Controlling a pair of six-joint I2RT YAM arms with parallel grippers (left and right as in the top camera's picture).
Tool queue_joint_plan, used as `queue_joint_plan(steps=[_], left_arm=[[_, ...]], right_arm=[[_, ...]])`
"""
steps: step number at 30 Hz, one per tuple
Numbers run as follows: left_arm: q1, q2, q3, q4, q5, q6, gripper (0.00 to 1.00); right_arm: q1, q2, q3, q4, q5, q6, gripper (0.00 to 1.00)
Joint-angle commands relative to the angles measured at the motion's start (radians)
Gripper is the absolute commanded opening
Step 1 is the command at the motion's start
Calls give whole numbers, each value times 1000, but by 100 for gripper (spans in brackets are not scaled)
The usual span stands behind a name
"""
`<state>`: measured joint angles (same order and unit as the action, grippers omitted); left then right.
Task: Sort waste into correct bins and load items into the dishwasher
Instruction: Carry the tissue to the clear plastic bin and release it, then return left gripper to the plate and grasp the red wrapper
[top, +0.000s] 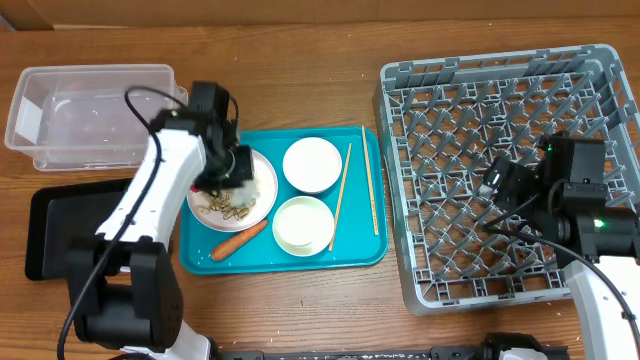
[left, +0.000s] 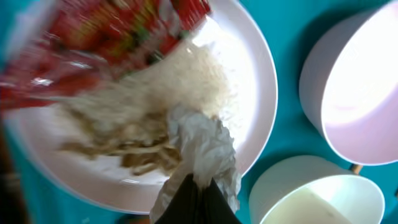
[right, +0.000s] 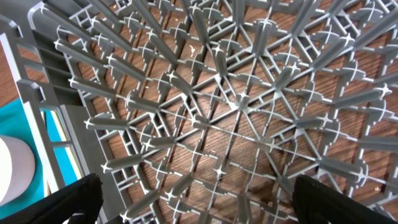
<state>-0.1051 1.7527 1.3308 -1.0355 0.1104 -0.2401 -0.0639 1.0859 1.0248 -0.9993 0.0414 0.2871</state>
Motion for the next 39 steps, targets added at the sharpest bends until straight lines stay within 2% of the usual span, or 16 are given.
queue_joint_plan(steps=[1, 4, 7, 13, 19, 21, 24, 25, 28, 30, 33, 36, 39], left_arm=[[8, -3, 149, -63, -198, 0, 4], [35, -3, 221, -55, -291, 0, 4], [97, -3, 262, 36, -356, 0, 4], [232, 11, 261, 229, -353, -1, 4], [315, 68, 261, 340, -331, -1, 4], [329, 95, 261, 359, -327, 0, 14], [336, 116, 261, 360, -327, 0, 18], [336, 116, 261, 360, -327, 1, 29], [335, 107, 275, 355, -326, 24, 42], [327, 87, 298, 325, -300, 49, 43], [307, 49, 336, 248, -212, 77, 56], [264, 10, 345, 169, -56, 89, 58], [222, 10, 341, 113, 20, 142, 59]], right_arm=[[5, -6, 25, 2, 10, -2, 100], [5, -6, 25, 1, 10, -2, 100], [5, -6, 25, -3, 10, -2, 100], [5, -6, 25, -5, 10, -2, 100], [5, -6, 25, -18, 10, -2, 100], [5, -6, 25, -19, 10, -2, 100], [5, -6, 25, -20, 10, -2, 100], [5, -6, 25, -21, 10, -2, 100], [5, -6, 25, -22, 10, -2, 100], [5, -6, 25, -22, 10, -2, 100], [5, -6, 25, -21, 10, -2, 100], [5, -6, 25, -21, 10, -2, 100], [5, -6, 25, -21, 10, -2, 100]])
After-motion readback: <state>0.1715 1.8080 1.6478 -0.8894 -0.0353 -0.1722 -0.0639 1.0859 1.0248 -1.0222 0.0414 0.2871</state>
